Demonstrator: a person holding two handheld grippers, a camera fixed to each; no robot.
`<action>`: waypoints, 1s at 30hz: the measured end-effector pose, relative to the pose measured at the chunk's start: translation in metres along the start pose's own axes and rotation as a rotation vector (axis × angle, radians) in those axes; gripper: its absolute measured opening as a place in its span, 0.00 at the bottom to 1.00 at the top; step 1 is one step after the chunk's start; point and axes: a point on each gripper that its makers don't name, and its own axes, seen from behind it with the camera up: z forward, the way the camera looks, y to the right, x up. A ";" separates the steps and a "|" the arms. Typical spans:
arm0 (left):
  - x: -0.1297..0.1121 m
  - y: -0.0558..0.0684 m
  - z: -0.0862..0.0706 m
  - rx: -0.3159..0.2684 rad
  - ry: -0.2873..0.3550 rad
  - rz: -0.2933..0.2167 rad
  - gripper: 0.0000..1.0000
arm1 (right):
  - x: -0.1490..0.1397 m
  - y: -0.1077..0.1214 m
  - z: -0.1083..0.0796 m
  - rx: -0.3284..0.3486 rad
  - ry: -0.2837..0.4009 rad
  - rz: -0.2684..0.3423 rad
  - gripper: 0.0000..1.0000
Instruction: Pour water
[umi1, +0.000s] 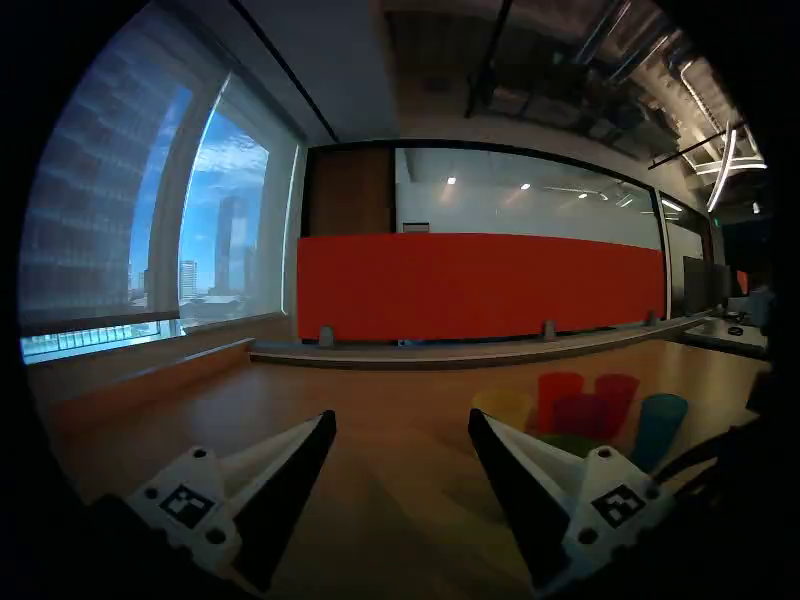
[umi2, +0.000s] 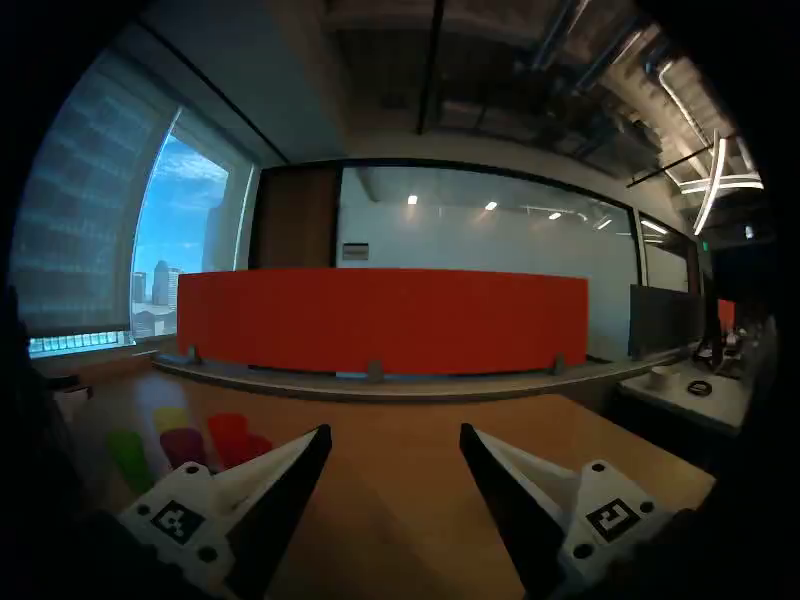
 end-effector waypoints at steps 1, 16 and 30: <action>0.000 0.000 0.000 0.000 0.000 0.000 0.99 | -0.001 0.000 0.001 -0.002 0.006 0.004 0.99; 0.000 0.000 0.000 0.000 0.000 0.000 0.99 | -0.035 0.019 0.003 0.000 0.025 0.016 0.99; 0.000 0.000 0.000 0.000 0.000 0.000 0.99 | -0.047 0.029 0.007 -0.012 0.014 0.010 1.00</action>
